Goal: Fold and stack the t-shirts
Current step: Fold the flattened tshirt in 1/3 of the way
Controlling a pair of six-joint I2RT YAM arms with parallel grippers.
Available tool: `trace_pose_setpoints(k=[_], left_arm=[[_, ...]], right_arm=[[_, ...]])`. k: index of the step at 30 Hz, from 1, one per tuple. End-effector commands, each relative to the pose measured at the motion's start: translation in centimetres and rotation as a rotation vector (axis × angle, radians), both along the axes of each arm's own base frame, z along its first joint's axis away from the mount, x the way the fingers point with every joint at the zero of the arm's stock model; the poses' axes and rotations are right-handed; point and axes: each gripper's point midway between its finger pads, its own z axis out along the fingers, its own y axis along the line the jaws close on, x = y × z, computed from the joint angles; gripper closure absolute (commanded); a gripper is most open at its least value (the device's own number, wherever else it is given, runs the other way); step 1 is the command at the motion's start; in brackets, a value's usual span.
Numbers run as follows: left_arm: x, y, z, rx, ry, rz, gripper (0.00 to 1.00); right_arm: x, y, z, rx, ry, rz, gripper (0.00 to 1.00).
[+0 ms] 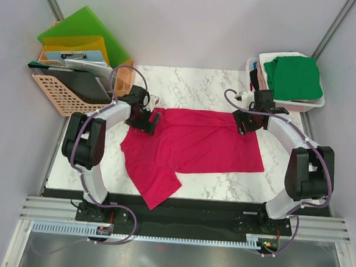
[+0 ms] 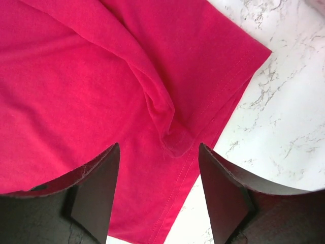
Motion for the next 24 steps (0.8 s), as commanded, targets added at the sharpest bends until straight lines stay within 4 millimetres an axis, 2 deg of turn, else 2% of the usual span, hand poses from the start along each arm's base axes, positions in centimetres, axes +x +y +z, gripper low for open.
trace_pose_setpoints(k=[1, 5, 9, 14, 19, 20, 21, 23, 24], left_arm=[[0.4, 0.0, 0.4, -0.006, -0.033, -0.018, 0.00], [0.4, 0.0, 0.3, -0.007, -0.030, -0.017, 0.00], [0.5, -0.1, 0.5, -0.013, -0.036, -0.017, 0.00], [0.2, 0.0, 0.4, -0.010, -0.032, -0.018, 0.00], [-0.2, 0.1, -0.1, -0.003, -0.020, -0.021, 0.00], [-0.2, 0.1, -0.1, -0.002, -0.022, -0.023, 0.00], [-0.2, 0.1, -0.1, -0.003, -0.020, -0.021, 0.00], [0.0, 0.1, 0.0, -0.006, -0.025, -0.019, 0.00], [0.0, 0.0, -0.1, -0.007, -0.023, -0.020, 0.00]], right_arm=[[-0.5, 0.5, 1.6, 0.038, -0.039, 0.001, 0.30], [-1.1, 0.1, -0.6, 0.019, -0.008, -0.013, 0.32], [-0.4, 0.3, -2.7, 0.025, 0.035, -0.020, 0.40], [1.9, 0.9, -3.4, 0.050, 0.033, -0.038, 0.42], [3.5, 1.2, -2.9, 0.058, 0.009, -0.051, 0.48], [3.5, 1.1, -3.1, 0.055, 0.013, -0.053, 0.52], [3.6, 1.0, -3.2, 0.052, 0.013, -0.058, 0.66], [3.6, 0.9, -3.6, 0.045, 0.021, -0.065, 1.00], [3.5, 0.9, -3.6, 0.042, 0.022, -0.064, 1.00]])
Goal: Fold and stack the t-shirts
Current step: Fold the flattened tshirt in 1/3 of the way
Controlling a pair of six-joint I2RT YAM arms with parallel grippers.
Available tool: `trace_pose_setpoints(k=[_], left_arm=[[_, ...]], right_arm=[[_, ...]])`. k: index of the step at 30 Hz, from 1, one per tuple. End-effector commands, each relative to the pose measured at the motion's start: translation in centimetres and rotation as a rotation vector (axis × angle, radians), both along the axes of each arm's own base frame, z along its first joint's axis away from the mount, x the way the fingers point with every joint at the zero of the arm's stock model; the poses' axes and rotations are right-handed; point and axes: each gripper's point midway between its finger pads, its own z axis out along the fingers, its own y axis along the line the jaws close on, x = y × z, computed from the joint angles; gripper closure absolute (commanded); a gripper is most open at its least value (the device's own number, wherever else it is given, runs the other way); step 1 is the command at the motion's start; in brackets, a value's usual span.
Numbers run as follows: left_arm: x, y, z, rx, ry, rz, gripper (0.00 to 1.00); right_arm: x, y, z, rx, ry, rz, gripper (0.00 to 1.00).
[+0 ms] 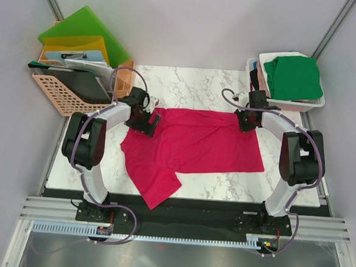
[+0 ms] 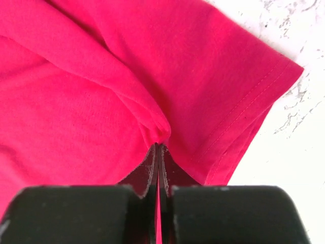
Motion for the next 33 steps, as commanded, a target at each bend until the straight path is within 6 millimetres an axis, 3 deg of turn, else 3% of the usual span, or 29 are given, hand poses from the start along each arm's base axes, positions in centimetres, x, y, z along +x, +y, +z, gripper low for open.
trace_pose_setpoints(k=[1, 8, 13, 16, 17, 20, 23, 27, 33], left_arm=[[0.5, -0.2, 0.5, -0.013, -0.029, -0.019, 0.00], [0.7, -0.4, 0.2, -0.020, -0.022, -0.023, 0.00], [0.7, -0.2, 0.1, -0.012, -0.025, -0.027, 0.00], [0.7, -0.3, 0.1, -0.014, -0.026, -0.028, 0.00], [0.8, -0.3, 0.1, -0.014, -0.028, -0.029, 0.00], [0.7, -0.3, 0.2, -0.014, -0.028, -0.028, 0.00], [0.8, -0.2, 0.2, -0.011, -0.032, -0.033, 0.00], [0.9, -0.2, 0.3, -0.008, -0.034, -0.029, 0.00], [0.8, 0.2, 0.0, 0.011, -0.038, -0.024, 0.00]], right_arm=[[1.3, 0.2, 0.7, 0.008, -0.037, -0.013, 1.00], [0.5, -0.6, 3.1, -0.037, -0.082, 0.002, 1.00], [-1.4, -0.8, 4.5, -0.043, -0.054, 0.032, 1.00], [-2.9, -0.6, 4.4, -0.038, -0.006, 0.061, 0.70], [-3.3, -0.4, 4.4, -0.028, 0.000, 0.069, 0.48], [-3.9, -0.5, 4.6, -0.026, -0.007, 0.075, 0.30], [-3.9, -0.4, 4.8, -0.024, -0.018, 0.077, 0.28], [-2.9, 0.3, 4.5, -0.018, -0.026, 0.079, 0.33], [-0.3, 3.6, 3.3, -0.034, -0.049, 0.119, 0.40]])
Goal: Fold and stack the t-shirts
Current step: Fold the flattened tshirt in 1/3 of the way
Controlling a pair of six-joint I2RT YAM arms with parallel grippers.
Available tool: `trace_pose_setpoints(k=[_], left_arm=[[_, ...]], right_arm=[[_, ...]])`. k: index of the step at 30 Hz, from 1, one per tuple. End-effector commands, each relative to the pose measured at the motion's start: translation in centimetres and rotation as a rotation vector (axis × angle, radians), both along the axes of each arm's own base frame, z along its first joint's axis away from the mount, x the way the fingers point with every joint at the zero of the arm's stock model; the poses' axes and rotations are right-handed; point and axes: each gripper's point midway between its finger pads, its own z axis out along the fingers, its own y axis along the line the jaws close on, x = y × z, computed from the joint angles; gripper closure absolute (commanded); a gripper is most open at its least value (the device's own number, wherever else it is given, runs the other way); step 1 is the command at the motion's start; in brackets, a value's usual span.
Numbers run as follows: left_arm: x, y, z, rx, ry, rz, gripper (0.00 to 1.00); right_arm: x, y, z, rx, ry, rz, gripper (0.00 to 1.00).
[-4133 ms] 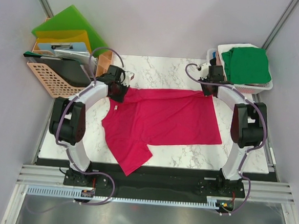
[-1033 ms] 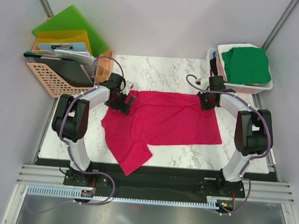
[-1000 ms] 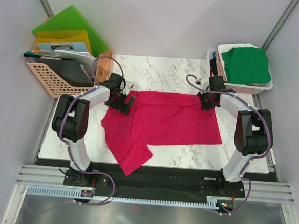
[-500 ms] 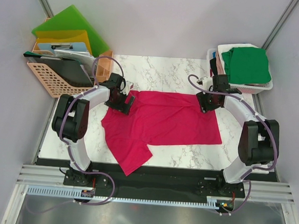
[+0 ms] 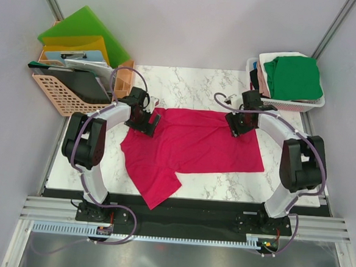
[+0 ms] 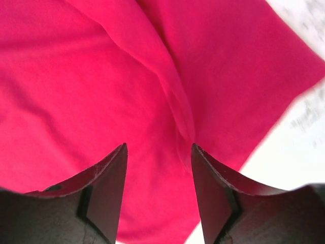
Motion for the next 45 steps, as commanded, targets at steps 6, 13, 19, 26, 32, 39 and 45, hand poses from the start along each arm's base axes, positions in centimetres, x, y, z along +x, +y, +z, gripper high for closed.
trace_pose_setpoints(k=[6, 13, 19, 26, 32, 39, 45], left_arm=[[1.0, 0.6, 0.2, 0.033, -0.055, -0.022, 0.00], [0.7, 0.6, 0.4, 0.030, -0.051, -0.028, 0.00], [0.6, 0.4, 0.1, 0.020, -0.041, -0.030, 0.00], [0.6, 0.3, -0.1, 0.014, -0.036, -0.030, 0.00], [0.6, 0.4, -0.1, 0.018, -0.038, -0.029, 0.00], [0.4, 1.0, -0.5, 0.048, -0.039, -0.026, 0.00], [0.8, 1.1, 0.2, 0.050, -0.070, -0.020, 0.00]], right_arm=[[6.0, 5.3, -0.5, -0.005, -0.081, 0.030, 0.44], [8.2, 6.0, -1.3, -0.033, -0.093, 0.027, 0.44], [8.0, 5.7, -1.8, -0.058, -0.088, 0.031, 0.46], [7.2, 5.8, -2.1, -0.059, -0.074, 0.036, 0.95], [6.2, 6.4, -1.5, -0.040, -0.069, 0.054, 1.00], [2.1, 8.5, 1.7, 0.000, -0.083, 0.130, 1.00], [-0.1, 9.7, 2.0, 0.021, -0.074, 0.174, 0.50]])
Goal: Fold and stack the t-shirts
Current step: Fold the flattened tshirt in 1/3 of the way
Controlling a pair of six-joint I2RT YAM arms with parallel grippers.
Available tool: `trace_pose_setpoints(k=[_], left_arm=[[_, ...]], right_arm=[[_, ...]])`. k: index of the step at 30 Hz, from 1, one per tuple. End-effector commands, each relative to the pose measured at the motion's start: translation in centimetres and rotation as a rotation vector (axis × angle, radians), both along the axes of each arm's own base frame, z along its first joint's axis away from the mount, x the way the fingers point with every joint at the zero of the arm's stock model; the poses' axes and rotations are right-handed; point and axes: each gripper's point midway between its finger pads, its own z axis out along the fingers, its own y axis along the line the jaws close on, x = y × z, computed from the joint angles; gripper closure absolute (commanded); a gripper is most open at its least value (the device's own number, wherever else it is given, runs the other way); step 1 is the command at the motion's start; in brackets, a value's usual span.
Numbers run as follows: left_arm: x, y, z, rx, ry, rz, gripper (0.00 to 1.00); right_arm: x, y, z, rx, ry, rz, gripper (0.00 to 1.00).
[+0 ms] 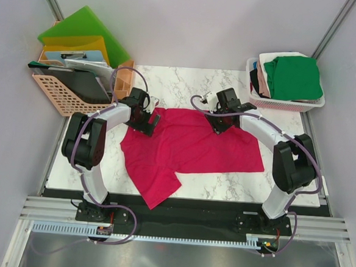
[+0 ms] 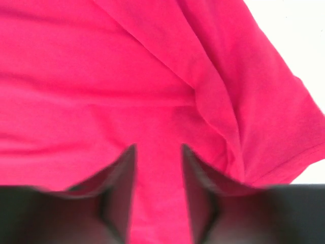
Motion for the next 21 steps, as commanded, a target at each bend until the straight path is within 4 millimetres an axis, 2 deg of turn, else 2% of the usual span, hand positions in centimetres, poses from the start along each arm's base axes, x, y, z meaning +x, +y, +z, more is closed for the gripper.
trace_pose_setpoints(k=[1, 4, 5, 7, 8, 11, 14, 15, 17, 19, 21], left_arm=[[0.3, 0.5, 0.7, 0.011, -0.040, -0.005, 0.00], [1.0, 1.0, 2.0, 0.030, -0.103, 0.006, 0.00], [1.6, 1.7, 3.9, 0.058, -0.173, 0.025, 0.00], [2.4, 2.5, 6.0, 0.093, -0.266, 0.023, 0.00], [2.6, 2.8, 8.0, 0.095, -0.327, 0.027, 0.00], [2.3, 2.9, 10.9, 0.087, -0.387, 0.010, 0.00], [1.9, 2.8, 12.0, 0.076, -0.399, 0.007, 0.00], [1.8, 2.5, 12.4, 0.055, -0.409, 0.001, 0.03], [1.7, 1.5, 12.2, 0.006, -0.396, -0.015, 0.14], [1.8, 0.4, 10.7, -0.035, -0.334, -0.033, 0.26], [2.3, -0.5, 9.9, -0.070, -0.294, -0.043, 0.30]], right_arm=[[-0.6, 0.5, 0.5, 0.035, 0.000, 0.017, 0.44], [-0.7, 1.5, 0.1, 0.040, 0.014, 0.036, 0.39], [-0.7, 1.7, 0.1, 0.037, 0.012, 0.040, 0.39], [-0.6, 2.2, -0.5, 0.028, 0.013, 0.049, 0.39], [-0.5, 2.4, -0.6, 0.029, 0.012, 0.049, 0.39], [-0.3, 2.8, -1.2, 0.034, 0.024, 0.049, 0.39], [-0.4, 3.1, -1.2, 0.047, 0.024, 0.051, 0.41], [-0.3, 3.3, -1.1, 0.053, 0.023, 0.050, 0.47], [-0.5, 3.5, -1.1, 0.059, 0.028, 0.054, 0.47], [-0.7, 3.6, -1.2, 0.062, 0.030, 0.052, 0.46], [-0.8, 3.4, -0.9, 0.058, 0.023, 0.053, 0.45]])
